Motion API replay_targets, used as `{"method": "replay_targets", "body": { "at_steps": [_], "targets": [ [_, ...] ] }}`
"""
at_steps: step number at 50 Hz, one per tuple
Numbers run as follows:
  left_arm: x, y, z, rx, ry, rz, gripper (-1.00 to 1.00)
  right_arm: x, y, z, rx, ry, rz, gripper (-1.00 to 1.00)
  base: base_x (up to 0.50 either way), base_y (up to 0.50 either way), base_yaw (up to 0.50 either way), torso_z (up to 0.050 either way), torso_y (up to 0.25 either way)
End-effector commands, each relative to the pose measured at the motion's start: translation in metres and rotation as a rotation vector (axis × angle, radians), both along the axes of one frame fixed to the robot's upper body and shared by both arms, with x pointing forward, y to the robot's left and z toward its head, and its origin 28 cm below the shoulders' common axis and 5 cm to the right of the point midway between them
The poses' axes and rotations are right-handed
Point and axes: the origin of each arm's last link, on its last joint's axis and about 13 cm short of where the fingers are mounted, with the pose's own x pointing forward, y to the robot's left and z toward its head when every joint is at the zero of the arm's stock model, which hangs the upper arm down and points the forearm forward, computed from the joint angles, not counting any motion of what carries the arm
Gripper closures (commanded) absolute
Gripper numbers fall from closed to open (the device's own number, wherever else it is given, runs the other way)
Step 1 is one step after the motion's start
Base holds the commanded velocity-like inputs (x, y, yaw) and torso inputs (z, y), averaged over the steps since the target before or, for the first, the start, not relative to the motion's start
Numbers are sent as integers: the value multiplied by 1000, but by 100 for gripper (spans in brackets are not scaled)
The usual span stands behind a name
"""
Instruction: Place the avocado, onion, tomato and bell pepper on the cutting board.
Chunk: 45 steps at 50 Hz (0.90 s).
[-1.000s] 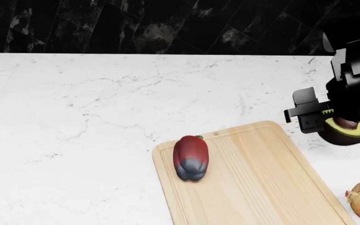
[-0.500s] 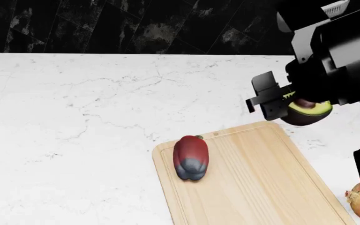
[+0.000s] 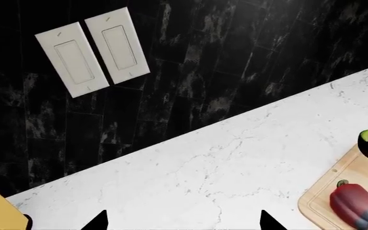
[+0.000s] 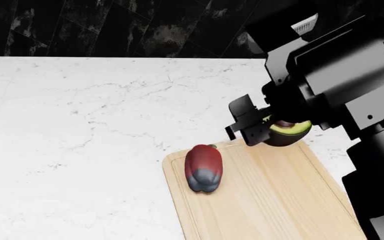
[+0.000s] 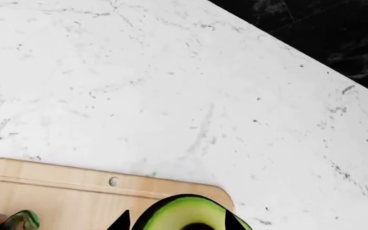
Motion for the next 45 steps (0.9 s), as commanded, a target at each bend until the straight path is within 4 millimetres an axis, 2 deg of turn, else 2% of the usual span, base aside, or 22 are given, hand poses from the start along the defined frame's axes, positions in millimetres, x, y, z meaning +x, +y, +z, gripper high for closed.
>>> {"method": "replay_targets", "body": {
  "at_steps": [1,11,23,24,32,45],
  "targets": [
    [0,-3,2,8,-31,-36,-100,-1,15,-8,8,17,87,100,0,0,0,0,0],
    [-1,-3,4,10,-35,-34,-100,-5,17,-18,2,41,107,100,0,0,0,0,0],
    [-2,-3,6,11,-41,-34,-100,-6,18,-13,-4,40,115,100,0,0,0,0,0],
    [-2,-3,7,11,-42,-34,-100,-7,16,-10,-10,28,110,-100,0,0,0,0,0],
    [-4,-3,7,10,-44,-36,-100,-10,14,-2,-21,10,110,-100,0,0,0,0,0],
    [-4,-4,7,14,-44,-38,-100,-22,9,42,6,-99,110,-100,0,0,0,0,0]
  ]
}}
